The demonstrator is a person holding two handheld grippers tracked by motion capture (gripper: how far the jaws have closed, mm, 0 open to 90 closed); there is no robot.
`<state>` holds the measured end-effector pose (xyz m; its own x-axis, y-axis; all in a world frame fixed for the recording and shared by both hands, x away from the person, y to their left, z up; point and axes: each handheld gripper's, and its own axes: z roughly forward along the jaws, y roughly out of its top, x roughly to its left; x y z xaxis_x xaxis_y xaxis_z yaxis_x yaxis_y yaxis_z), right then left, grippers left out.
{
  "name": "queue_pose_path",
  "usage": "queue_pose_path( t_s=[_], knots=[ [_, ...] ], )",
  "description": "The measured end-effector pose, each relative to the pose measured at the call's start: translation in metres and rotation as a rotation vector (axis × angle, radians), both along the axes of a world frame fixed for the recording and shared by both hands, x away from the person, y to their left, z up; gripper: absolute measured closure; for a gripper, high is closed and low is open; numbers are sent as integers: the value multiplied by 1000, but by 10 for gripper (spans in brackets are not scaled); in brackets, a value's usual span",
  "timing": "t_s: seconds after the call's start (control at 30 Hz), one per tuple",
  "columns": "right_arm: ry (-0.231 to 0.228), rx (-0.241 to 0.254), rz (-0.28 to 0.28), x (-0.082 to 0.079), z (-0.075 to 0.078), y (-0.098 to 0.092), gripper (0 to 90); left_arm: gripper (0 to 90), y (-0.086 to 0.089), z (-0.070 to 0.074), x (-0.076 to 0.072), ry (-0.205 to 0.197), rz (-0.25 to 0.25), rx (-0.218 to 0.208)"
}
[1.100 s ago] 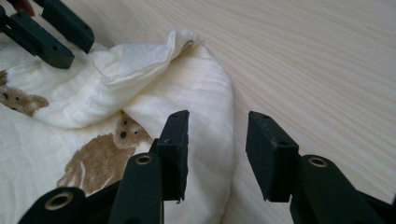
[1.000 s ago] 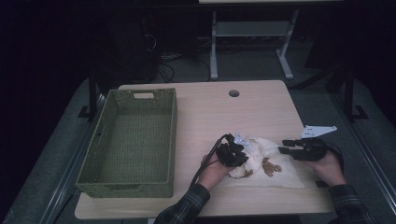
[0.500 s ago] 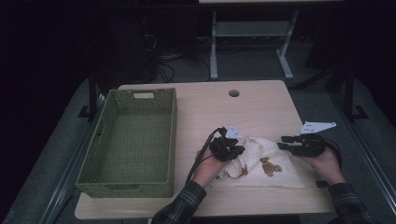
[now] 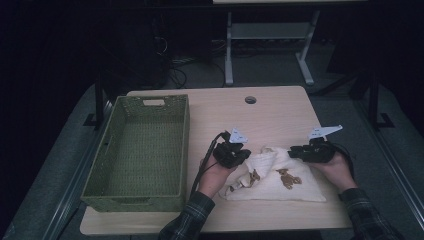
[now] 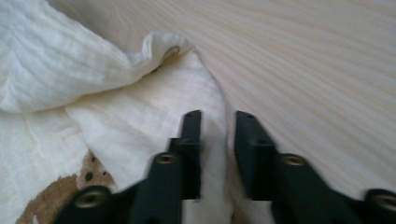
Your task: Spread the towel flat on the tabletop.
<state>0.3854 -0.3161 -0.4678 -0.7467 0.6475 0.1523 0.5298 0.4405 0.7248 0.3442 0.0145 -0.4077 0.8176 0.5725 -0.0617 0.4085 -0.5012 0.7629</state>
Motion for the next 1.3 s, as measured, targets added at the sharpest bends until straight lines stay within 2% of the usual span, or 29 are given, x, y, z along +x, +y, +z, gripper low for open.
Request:
queue_pose_path(
  t_s=[0.03,0.07,0.17,0.23,0.27,0.33,0.4,0.43,0.5,0.73,0.87,0.93,0.97,1.0,1.03,1.1,1.2,1.3],
  knots=[
    [-7,11,9,-1,-1,-1,841,882,1,0,0,2,6,2],
    [-17,9,8,-2,0,-1,872,882,1,0,0,0,12,5],
    [-58,42,24,-9,9,-1,878,882,3,1,1,-2,27,2],
    [-69,52,34,-13,12,-1,879,882,4,1,1,-5,33,3],
    [-96,63,66,-23,19,1,880,882,5,2,1,-7,34,1],
    [-113,70,94,-32,23,4,880,882,7,3,1,-8,43,-4],
    [-118,67,111,-38,25,7,880,882,8,3,1,-7,48,-9],
    [-121,69,145,-48,27,13,880,882,8,3,1,-8,48,-7],
    [-127,57,187,-57,27,21,880,882,8,4,1,-9,47,-6],
    [-66,12,286,-80,11,42,879,882,8,3,0,-4,48,-5],
    [-19,-12,321,-88,3,48,879,882,8,3,0,-1,50,-4],
    [-18,-21,328,-89,1,50,879,882,8,2,1,-1,49,-2],
    [-7,-34,348,-92,-1,52,860,882,8,2,1,2,51,-2],
    [-7,-34,348,-92,-1,52,860,882,8,2,1,2,51,-2],
    [-4,-25,359,-92,0,52,781,882,8,1,1,3,50,1],
    [-11,1,353,-91,4,49,721,882,8,1,1,4,50,1],
    [-55,59,316,-90,17,38,714,882,9,1,1,5,52,2],
    [-94,81,249,-86,26,22,729,882,10,1,2,5,54,-4]
  ],
)
